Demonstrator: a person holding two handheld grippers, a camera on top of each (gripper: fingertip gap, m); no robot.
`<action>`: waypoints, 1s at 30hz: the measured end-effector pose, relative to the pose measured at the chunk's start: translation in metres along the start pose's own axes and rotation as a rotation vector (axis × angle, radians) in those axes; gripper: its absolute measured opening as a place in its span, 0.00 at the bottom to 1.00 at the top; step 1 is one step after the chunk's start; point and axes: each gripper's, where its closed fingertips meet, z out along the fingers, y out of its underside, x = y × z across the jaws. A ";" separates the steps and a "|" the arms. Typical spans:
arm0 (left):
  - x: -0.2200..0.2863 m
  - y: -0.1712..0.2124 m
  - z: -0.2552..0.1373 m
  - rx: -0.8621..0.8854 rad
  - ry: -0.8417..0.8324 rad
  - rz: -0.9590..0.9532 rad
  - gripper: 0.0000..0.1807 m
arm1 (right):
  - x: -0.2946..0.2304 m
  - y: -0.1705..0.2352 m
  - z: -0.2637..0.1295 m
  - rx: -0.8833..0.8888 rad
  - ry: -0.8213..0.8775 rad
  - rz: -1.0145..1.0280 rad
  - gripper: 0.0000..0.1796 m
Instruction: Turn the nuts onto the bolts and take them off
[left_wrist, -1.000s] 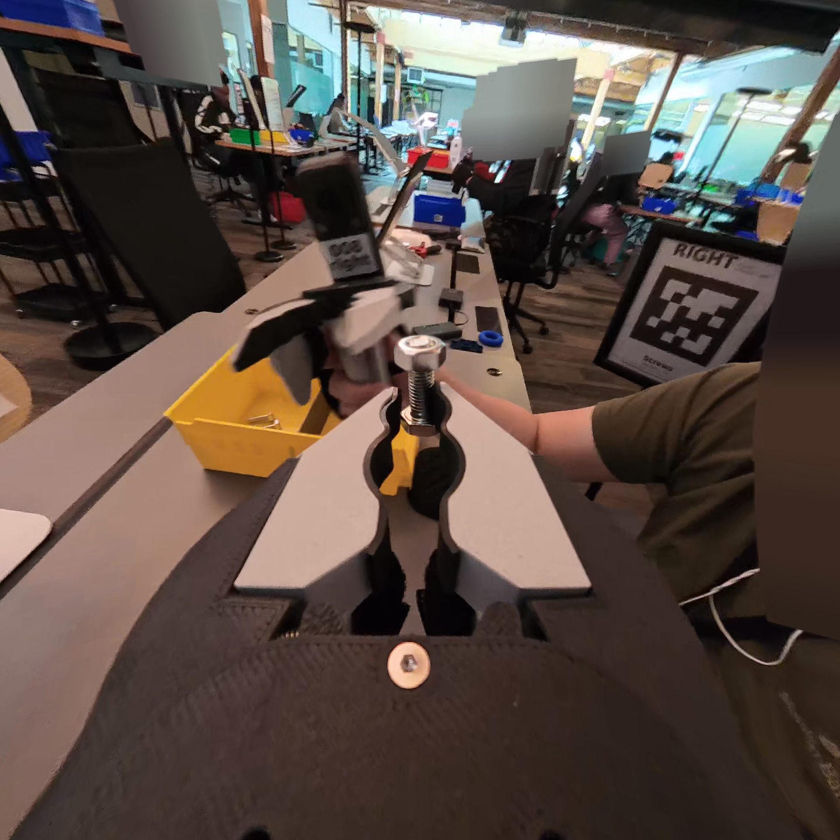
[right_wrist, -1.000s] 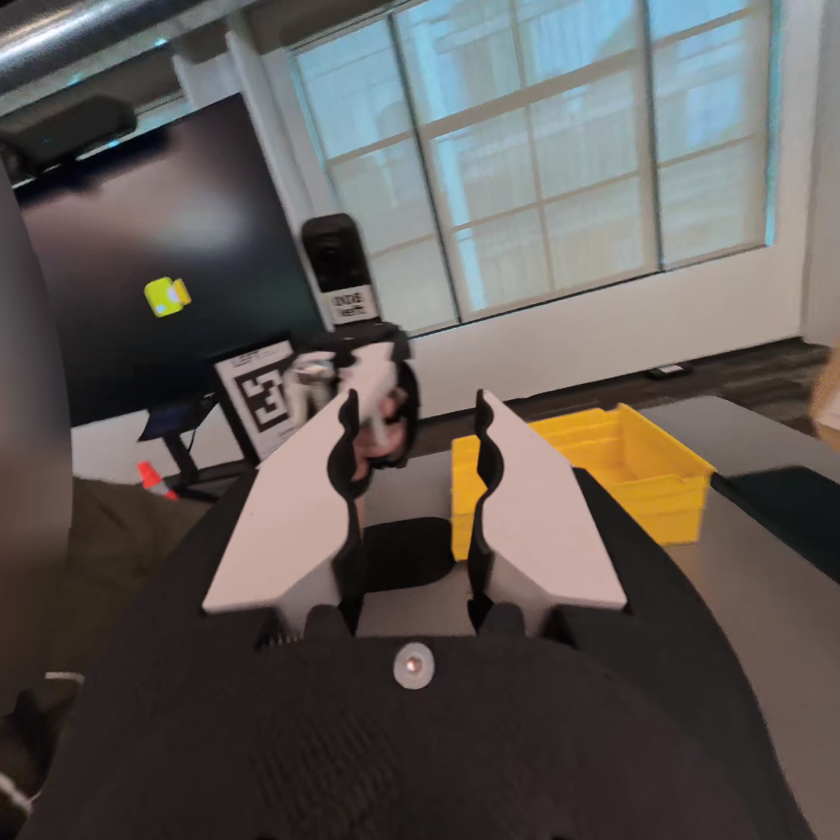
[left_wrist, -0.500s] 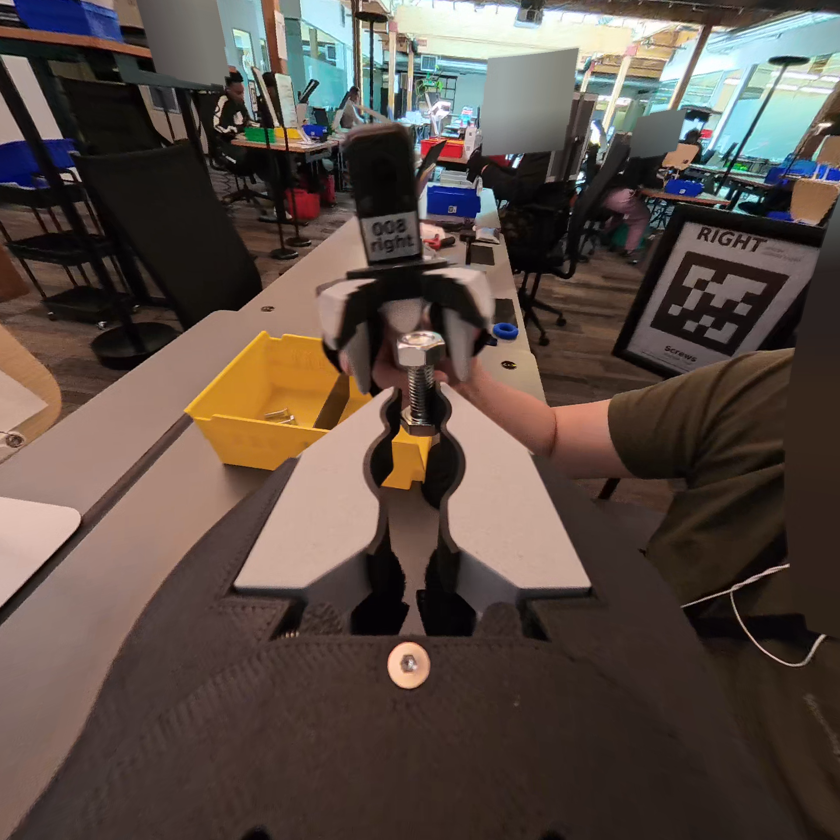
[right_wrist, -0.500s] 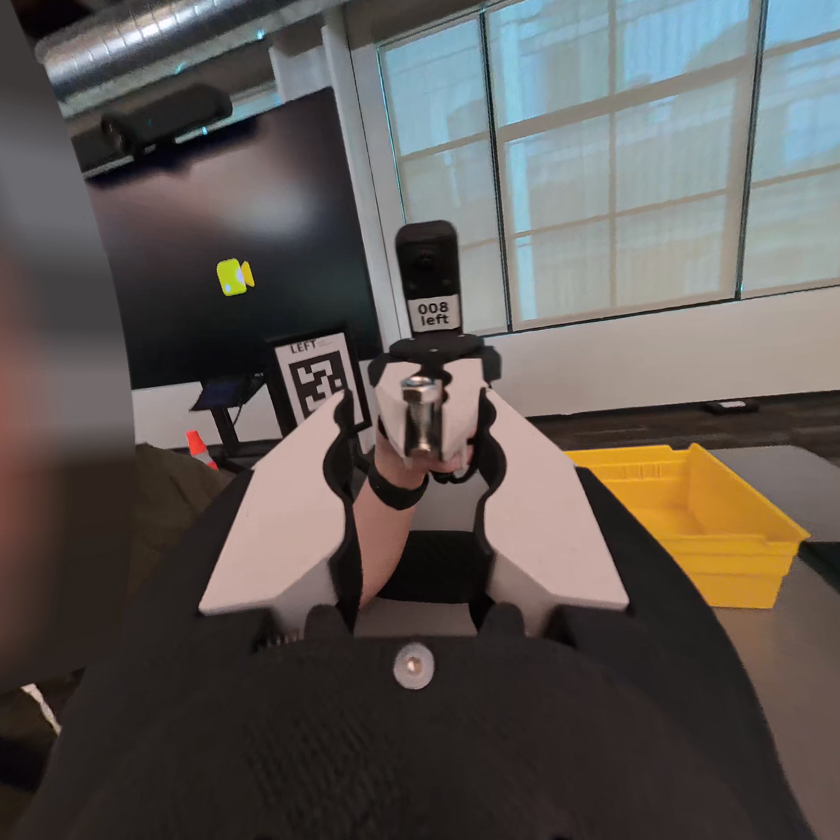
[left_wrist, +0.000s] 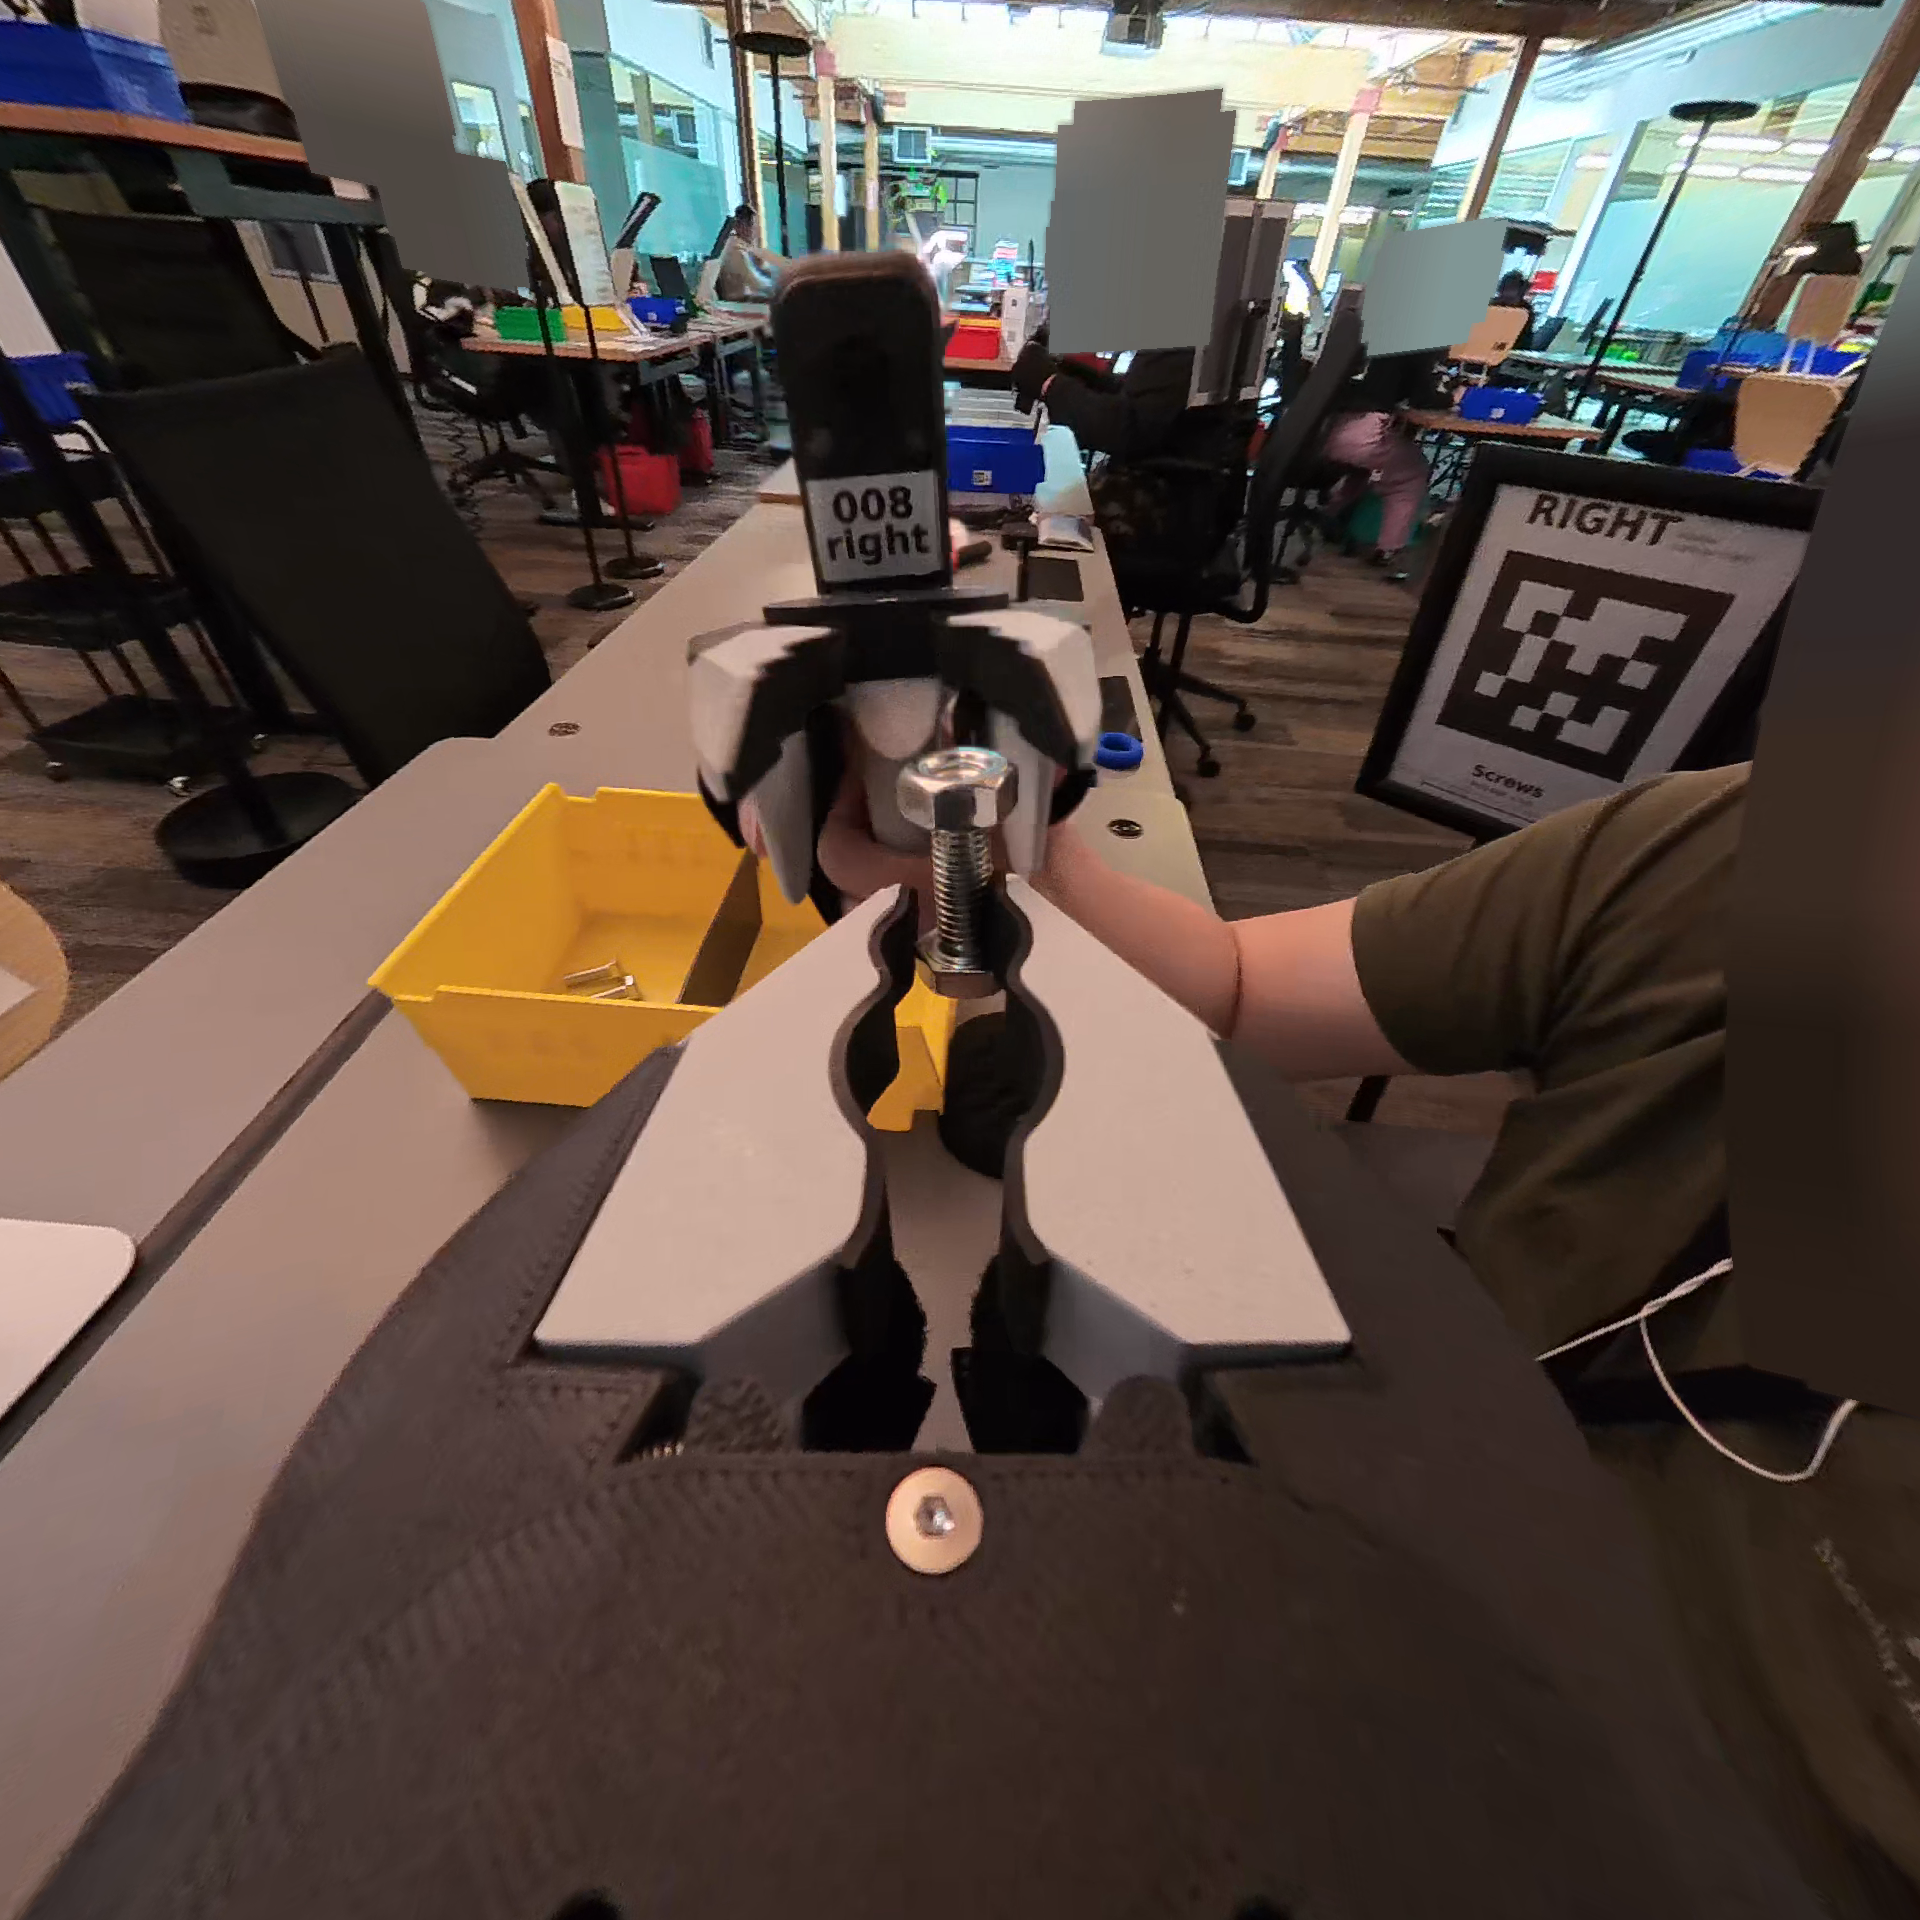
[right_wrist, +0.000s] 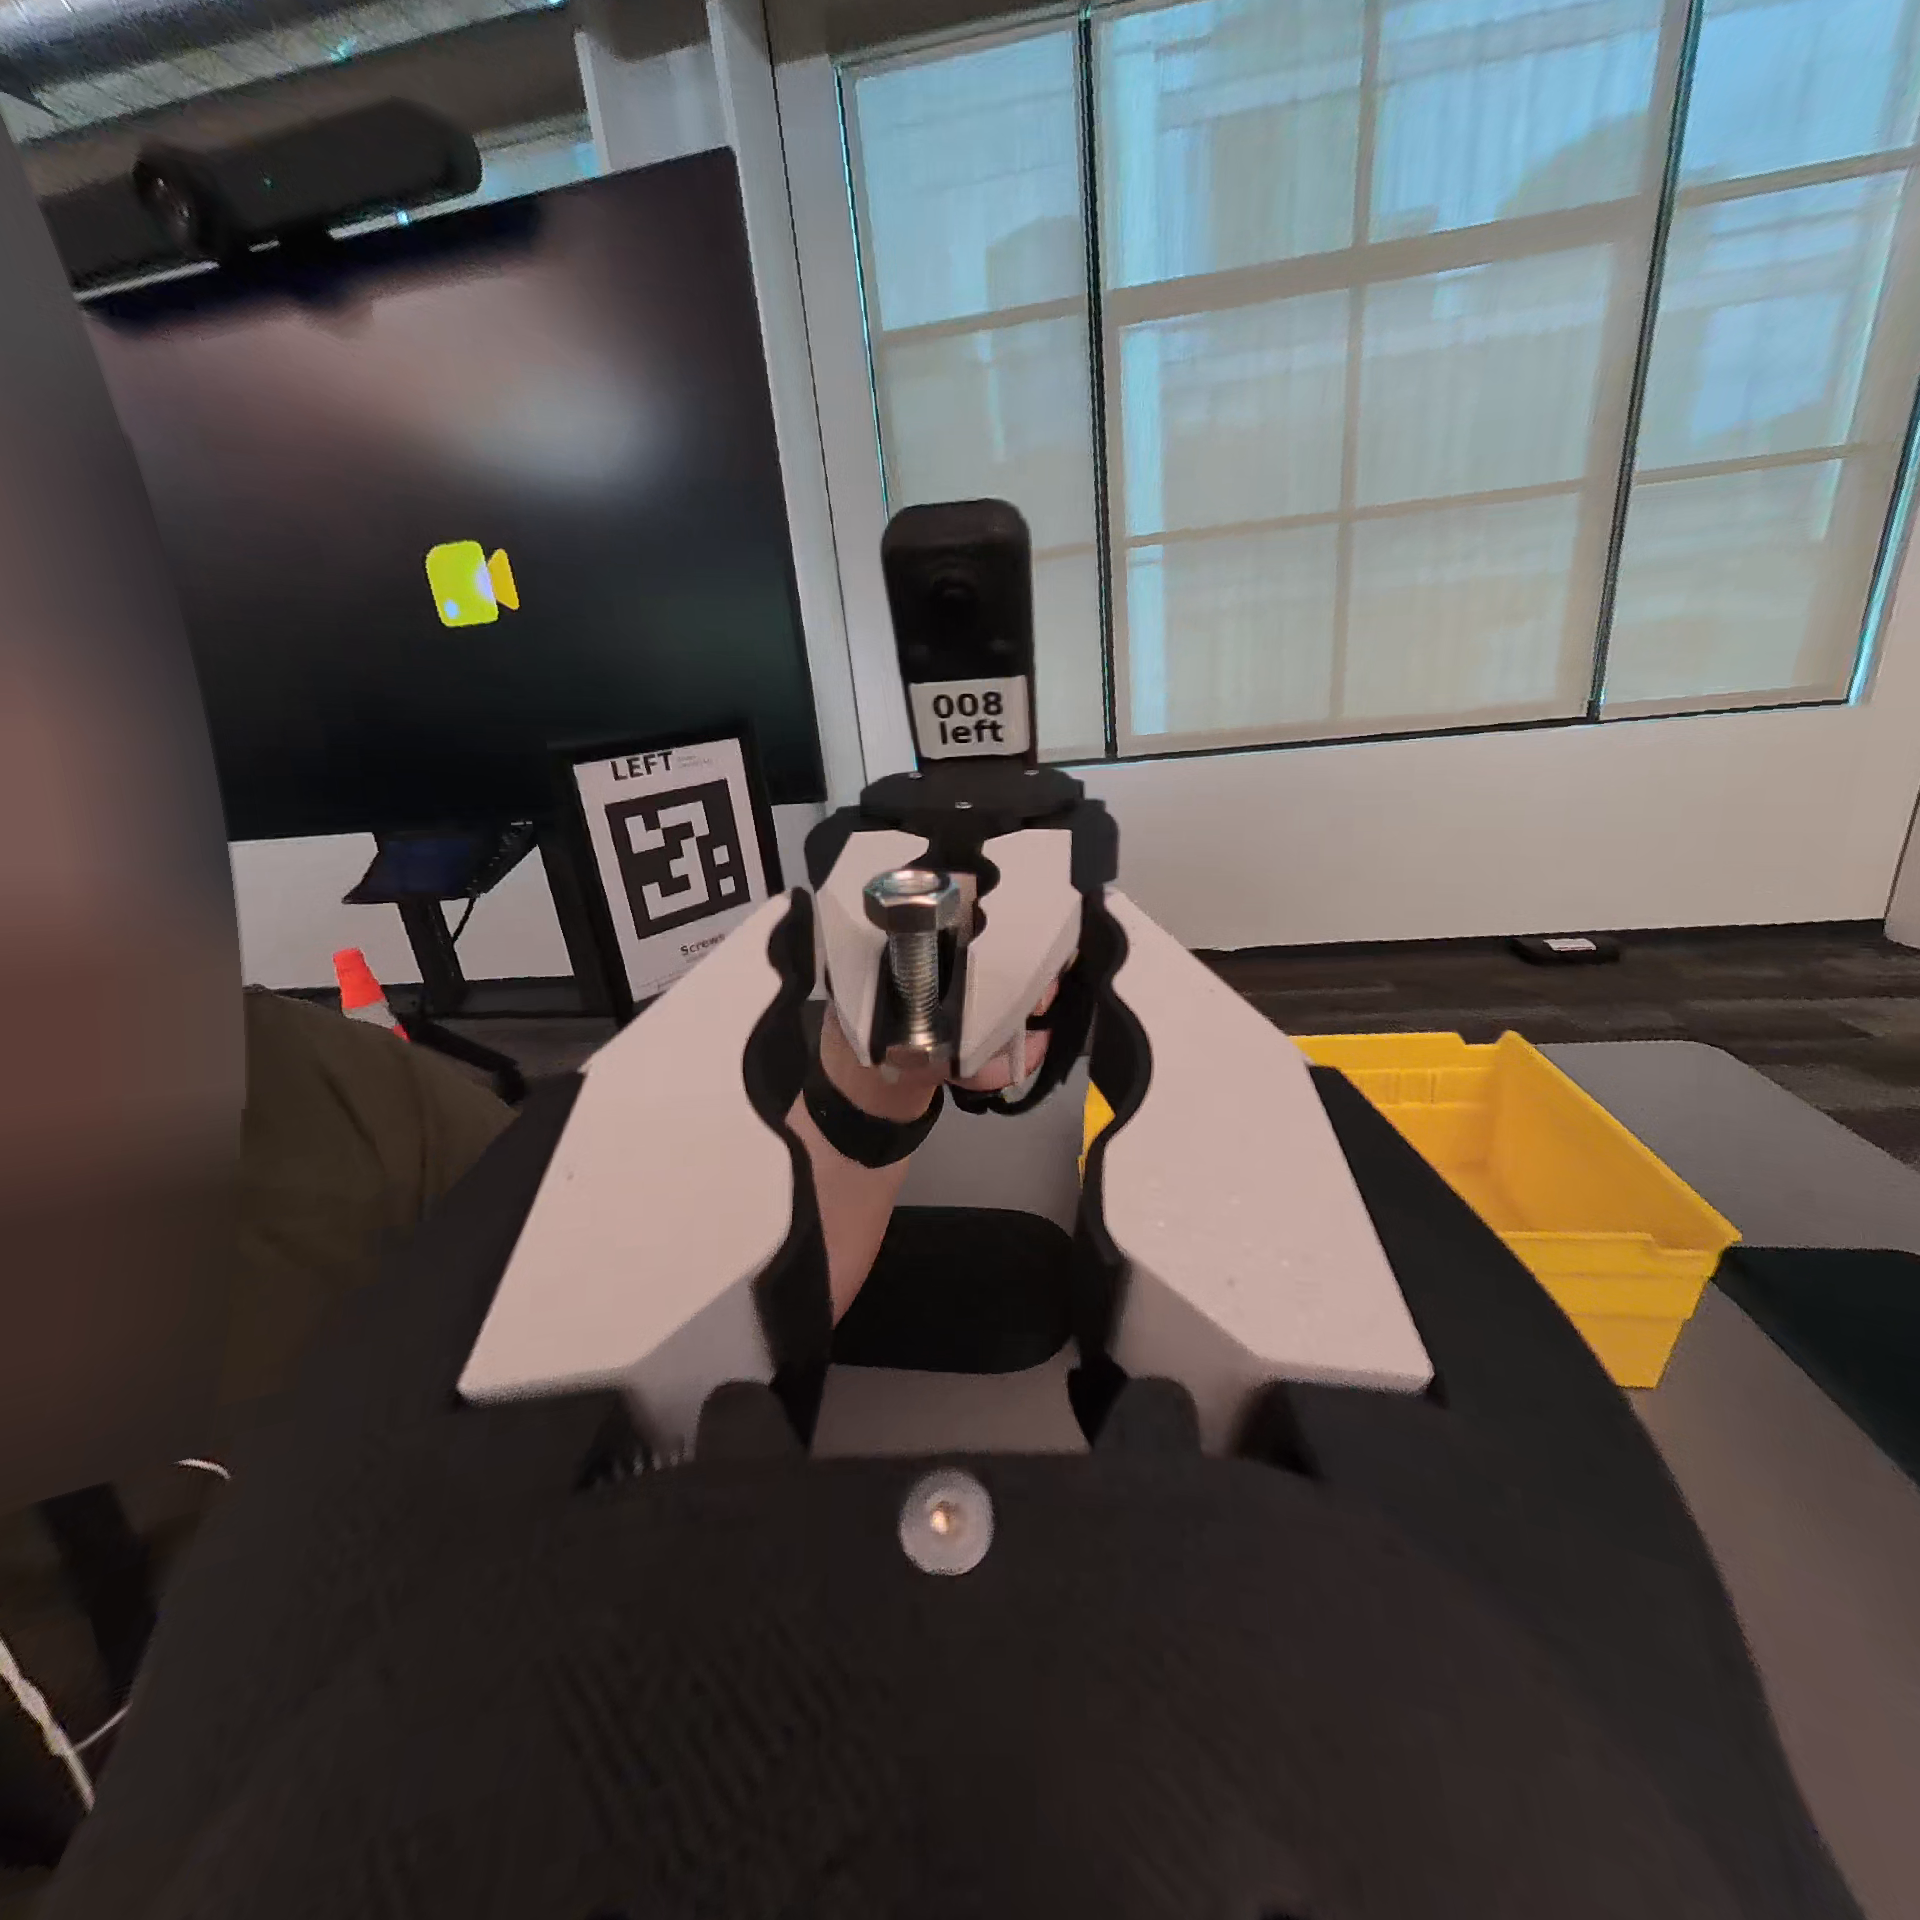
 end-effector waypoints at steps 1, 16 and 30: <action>0.001 0.000 0.002 0.000 0.014 -0.006 0.07 | 0.001 0.002 0.002 0.002 0.004 0.002 0.28; 0.008 -0.003 0.001 0.008 0.020 0.026 0.07 | 0.003 0.001 0.001 0.027 -0.007 0.006 0.26; 0.014 -0.004 0.002 0.005 0.031 0.037 0.07 | -0.007 -0.002 0.005 0.053 -0.051 0.034 0.24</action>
